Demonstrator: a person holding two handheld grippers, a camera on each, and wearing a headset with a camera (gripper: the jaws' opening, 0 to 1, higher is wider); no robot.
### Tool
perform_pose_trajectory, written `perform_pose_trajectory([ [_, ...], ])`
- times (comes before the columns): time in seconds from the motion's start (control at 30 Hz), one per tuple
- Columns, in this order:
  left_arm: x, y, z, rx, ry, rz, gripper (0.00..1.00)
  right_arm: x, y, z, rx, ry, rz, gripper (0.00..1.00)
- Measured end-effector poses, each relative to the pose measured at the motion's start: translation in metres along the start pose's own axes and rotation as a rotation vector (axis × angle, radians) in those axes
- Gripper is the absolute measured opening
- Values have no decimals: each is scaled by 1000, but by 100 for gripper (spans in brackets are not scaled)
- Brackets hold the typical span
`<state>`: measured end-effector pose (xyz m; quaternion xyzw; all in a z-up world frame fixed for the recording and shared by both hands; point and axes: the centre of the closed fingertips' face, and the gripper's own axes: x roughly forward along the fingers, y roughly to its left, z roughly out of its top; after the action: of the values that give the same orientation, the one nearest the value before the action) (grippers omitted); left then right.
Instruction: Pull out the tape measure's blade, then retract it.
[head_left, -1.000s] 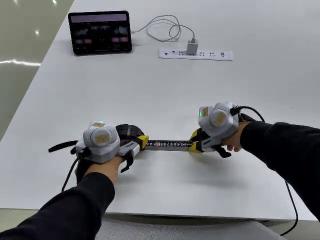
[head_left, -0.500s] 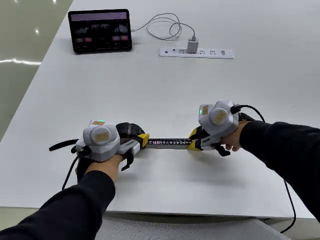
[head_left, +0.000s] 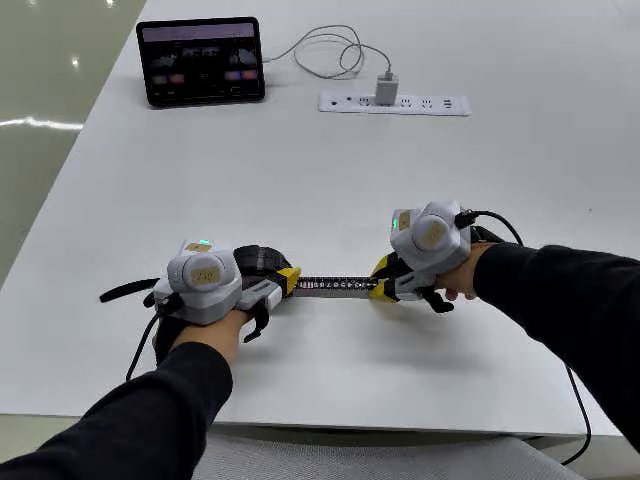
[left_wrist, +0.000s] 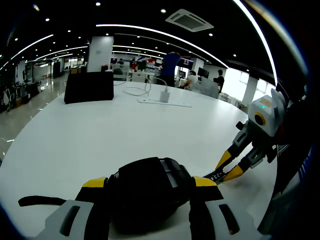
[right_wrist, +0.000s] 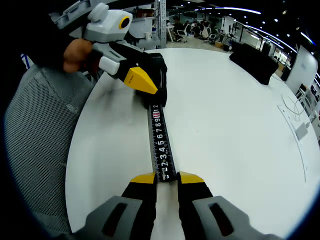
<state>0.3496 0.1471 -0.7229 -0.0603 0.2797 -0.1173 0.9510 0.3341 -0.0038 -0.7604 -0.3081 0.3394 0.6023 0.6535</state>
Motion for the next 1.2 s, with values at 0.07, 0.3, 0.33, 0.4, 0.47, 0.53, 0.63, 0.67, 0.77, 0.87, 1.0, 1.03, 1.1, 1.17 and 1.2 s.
perform_pose_trajectory([
  [0.07, 0, 0, 0, -3, -1, -1, 60, 1, 0, 1, 4, -4, 0, 11],
  [0.3, 0, 1, 0, -15, 0, -1, 60, 0, -2, 2, 67, -14, -4, 11],
  [0.33, 0, 2, 0, -20, 0, -1, 60, 0, -3, 2, 77, -17, -8, 11],
  [0.4, 0, 1, 0, -19, 1, -4, 60, 1, -3, 2, 55, -18, -4, 11],
  [0.47, 0, 1, 0, -17, 2, -5, 60, 1, -3, 2, 31, -14, -5, 11],
  [0.53, 0, 1, 0, -9, 2, -2, 60, 1, -2, 2, 10, -14, -5, 11],
  [0.63, 0, 1, -1, -4, 4, -6, 60, 2, -2, 3, -3, -14, -2, 11],
  [0.67, 0, 1, -1, -6, 6, -9, 59, 2, -1, 3, -7, -13, -1, 11],
  [0.77, 0, 2, 0, -12, 10, -15, 59, 2, -1, 3, -1, -13, 2, 11],
  [0.87, -1, 2, 0, -24, 4, -22, 59, 2, -1, 3, 1, -10, 4, 11],
  [1.0, -1, 2, 0, -27, 2, -29, 58, 2, -1, 3, 8, -13, 1, 11],
  [1.03, -1, 2, 0, -27, 3, -30, 58, 2, -1, 3, 12, -14, 1, 11],
  [1.1, -1, 2, 0, -27, 1, -31, 58, 2, -2, 3, 14, -16, 3, 11],
  [1.17, -1, 2, 0, -26, 0, -31, 58, 2, -2, 3, 14, -14, 3, 11],
  [1.2, -1, 2, 0, -25, 1, -31, 58, 2, -2, 3, 16, -14, 3, 11],
])
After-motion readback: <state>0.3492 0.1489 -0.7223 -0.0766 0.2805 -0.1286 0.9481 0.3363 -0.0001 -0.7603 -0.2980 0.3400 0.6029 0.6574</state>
